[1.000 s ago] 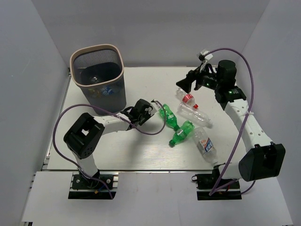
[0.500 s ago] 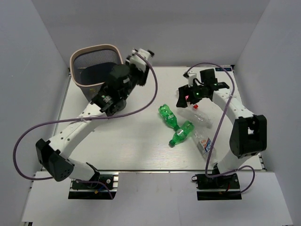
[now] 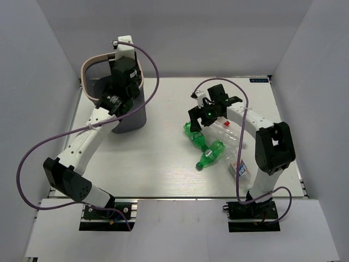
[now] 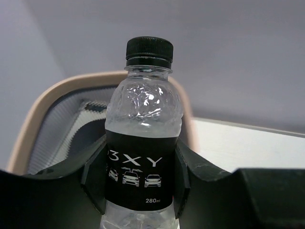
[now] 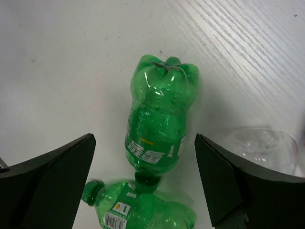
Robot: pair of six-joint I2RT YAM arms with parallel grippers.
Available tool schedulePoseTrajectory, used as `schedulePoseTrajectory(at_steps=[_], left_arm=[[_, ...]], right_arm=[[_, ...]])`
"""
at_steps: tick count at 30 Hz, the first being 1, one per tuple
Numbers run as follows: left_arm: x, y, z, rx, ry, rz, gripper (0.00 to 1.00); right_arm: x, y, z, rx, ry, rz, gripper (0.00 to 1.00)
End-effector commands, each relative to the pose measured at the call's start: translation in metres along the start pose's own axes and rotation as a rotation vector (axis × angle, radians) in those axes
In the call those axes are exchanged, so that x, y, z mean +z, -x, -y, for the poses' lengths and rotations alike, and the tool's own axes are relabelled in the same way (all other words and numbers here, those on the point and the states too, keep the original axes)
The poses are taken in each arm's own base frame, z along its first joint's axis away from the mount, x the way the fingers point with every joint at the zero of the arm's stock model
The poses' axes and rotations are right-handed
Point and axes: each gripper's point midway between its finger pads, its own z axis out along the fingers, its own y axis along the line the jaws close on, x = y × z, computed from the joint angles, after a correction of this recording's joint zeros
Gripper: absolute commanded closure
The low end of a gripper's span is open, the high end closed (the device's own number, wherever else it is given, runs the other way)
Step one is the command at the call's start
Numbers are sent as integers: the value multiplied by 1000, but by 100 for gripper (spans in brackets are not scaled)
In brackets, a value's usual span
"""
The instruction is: Put the plastic bottles in the bin
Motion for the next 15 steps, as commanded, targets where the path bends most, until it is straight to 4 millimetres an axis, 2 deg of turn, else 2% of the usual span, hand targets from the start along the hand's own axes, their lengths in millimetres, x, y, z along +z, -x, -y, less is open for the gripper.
schedulePoseTrajectory(at_steps=[1,2,4,5,6,7,8,10,12,13,14,15], left_arm=[[-1,6,-60,-83,186,-24,54],[3,0,-64,-78,202,-45,50],[9,-10,-67,-68,187,-96,36],[11,-15,-73,-57,194,-113,20],[14,-18,-64,-58,155,-129,12],[15,-23,-68,-46,154,-149,4],[16,-24,-60,-50,107,-154,2],[13,-23,-56,-20,63,-159,0],[6,-18,-34,0,-73,-141,0],[-4,-4,-14,24,-233,-98,2],[-13,-7,3,47,-337,-90,4],[-24,-7,18,53,-448,-77,6]], right_arm=[[11,19,-4,-52,-31,33,10],[13,20,1,-49,-61,31,10],[27,12,5,-36,-100,-9,10],[29,12,11,-31,-136,-15,10],[34,7,13,-23,-151,-36,10],[39,2,14,-18,-164,-57,10],[42,-2,19,-12,-192,-75,10],[48,-9,22,1,-195,-105,10],[50,-15,20,3,-189,-125,16],[50,-14,19,6,-174,-119,20],[51,-14,17,5,-164,-115,24],[51,-14,14,1,-148,-117,34]])
